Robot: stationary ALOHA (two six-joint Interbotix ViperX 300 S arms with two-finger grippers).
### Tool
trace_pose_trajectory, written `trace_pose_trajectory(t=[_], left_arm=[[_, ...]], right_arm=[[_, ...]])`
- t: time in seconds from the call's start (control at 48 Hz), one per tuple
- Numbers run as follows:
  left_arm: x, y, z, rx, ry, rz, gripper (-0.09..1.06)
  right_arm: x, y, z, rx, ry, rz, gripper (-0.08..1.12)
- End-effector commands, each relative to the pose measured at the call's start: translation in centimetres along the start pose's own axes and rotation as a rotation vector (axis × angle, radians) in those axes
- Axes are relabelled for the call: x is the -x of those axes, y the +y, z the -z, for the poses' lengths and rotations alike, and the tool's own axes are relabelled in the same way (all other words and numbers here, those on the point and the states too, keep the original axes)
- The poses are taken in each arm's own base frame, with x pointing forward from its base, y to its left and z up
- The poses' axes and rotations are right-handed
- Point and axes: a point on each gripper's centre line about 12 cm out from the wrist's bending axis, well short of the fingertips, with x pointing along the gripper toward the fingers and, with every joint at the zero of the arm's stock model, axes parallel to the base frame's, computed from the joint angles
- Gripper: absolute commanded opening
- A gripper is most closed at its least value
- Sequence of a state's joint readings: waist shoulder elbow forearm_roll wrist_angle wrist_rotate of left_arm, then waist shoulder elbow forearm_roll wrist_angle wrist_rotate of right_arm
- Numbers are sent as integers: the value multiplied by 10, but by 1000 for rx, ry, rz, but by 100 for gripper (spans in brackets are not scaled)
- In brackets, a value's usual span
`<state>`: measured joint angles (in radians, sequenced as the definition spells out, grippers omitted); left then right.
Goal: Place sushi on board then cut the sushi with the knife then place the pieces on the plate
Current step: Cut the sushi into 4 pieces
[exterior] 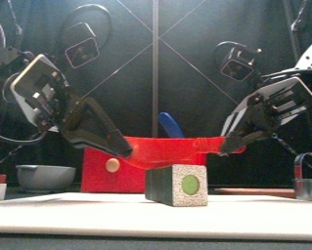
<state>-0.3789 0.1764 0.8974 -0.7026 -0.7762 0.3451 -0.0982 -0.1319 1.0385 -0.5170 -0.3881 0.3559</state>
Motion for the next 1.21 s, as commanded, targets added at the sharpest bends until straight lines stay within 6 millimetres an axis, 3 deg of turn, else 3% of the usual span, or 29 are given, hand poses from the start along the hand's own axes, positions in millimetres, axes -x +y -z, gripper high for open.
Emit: trace_pose_trajectory(t=[0.021, 0.5, 1.208], left_arm=[[-4, -9, -26, 27, -73, 20, 41], [-3, -19, -26, 27, -72, 43, 41], [-5, -11, -23, 24, -60, 21, 41]], right_arm=[[3, -5, -18, -13, -55, 20, 38], [9, 3, -20, -24, -68, 7, 38], [7, -1, -22, -21, -68, 15, 38]])
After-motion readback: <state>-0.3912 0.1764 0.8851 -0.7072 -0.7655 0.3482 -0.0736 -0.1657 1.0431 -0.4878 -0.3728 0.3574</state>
